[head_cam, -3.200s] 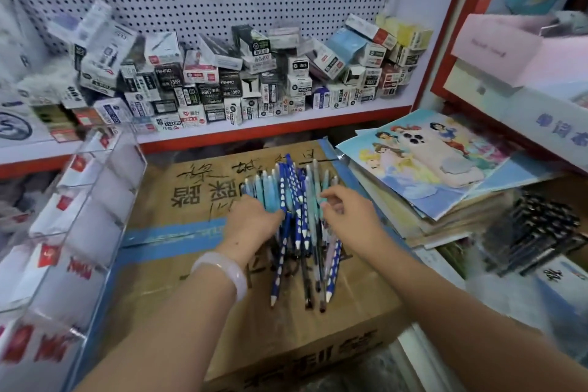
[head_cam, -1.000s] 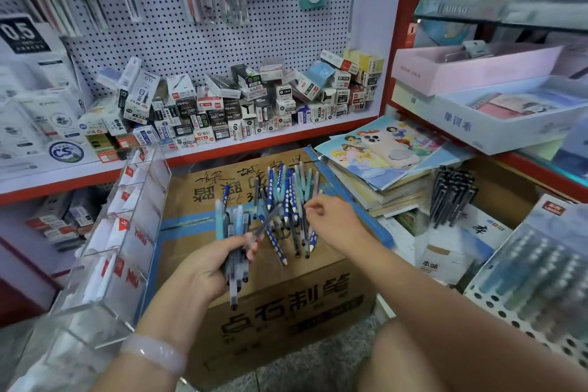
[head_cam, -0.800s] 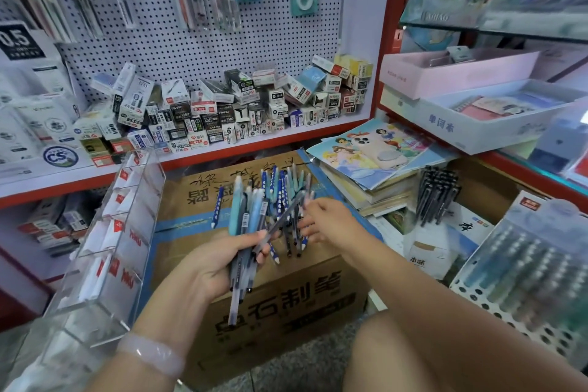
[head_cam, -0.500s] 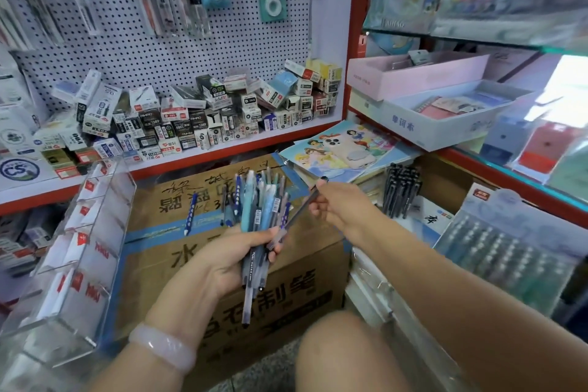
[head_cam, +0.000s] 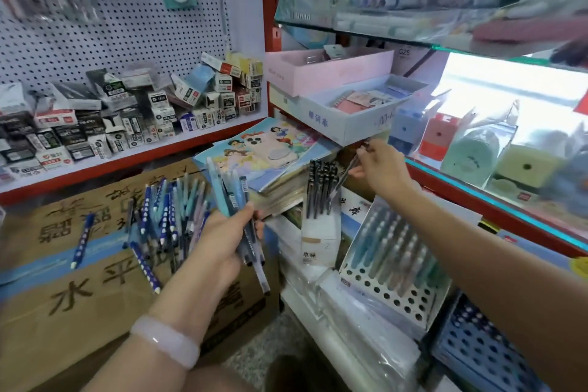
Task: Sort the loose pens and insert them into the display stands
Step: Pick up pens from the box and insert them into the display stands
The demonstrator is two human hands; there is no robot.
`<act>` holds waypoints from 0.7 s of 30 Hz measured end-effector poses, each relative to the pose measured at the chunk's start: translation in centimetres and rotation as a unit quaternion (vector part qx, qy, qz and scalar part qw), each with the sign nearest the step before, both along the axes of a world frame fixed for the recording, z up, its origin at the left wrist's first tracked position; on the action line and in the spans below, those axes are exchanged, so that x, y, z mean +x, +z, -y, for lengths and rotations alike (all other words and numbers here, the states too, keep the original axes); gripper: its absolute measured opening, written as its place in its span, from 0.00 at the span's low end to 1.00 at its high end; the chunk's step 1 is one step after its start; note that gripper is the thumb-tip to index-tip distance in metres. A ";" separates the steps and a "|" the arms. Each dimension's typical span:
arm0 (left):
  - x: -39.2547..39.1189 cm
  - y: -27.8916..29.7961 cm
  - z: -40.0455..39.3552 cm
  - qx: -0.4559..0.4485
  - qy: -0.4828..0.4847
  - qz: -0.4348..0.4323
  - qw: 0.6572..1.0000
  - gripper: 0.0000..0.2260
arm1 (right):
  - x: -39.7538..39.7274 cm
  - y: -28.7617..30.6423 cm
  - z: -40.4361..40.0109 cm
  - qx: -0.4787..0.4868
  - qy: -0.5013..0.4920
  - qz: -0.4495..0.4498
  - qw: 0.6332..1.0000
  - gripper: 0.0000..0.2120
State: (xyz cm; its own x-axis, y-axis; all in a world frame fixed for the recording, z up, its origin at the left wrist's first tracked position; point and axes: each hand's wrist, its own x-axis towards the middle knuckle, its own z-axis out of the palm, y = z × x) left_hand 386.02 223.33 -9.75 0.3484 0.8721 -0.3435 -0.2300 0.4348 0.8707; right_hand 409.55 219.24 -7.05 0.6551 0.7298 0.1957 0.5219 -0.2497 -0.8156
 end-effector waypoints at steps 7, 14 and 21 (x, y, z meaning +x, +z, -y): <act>2.5 -2.2 0.8 0.023 0.008 -0.049 0.998 0.14 | -0.5 -3.7 -2.4 -0.061 0.052 0.091 0.993 0.07; 2.3 -2.8 0.4 0.052 0.011 -0.056 0.997 0.05 | -0.3 -6.3 -4.0 -0.120 0.064 0.132 0.982 0.08; 2.1 -3.1 0.5 0.053 -0.016 -0.035 0.998 0.06 | -0.4 -7.9 -4.6 -0.176 0.070 0.123 0.974 0.14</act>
State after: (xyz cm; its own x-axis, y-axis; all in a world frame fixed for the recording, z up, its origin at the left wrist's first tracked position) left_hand 388.13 222.81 -12.89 0.3545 0.8939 -0.2743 -0.1550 0.3455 0.9255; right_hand 409.20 223.83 -14.93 0.5090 0.8590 0.0548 0.7394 -0.4037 -0.5389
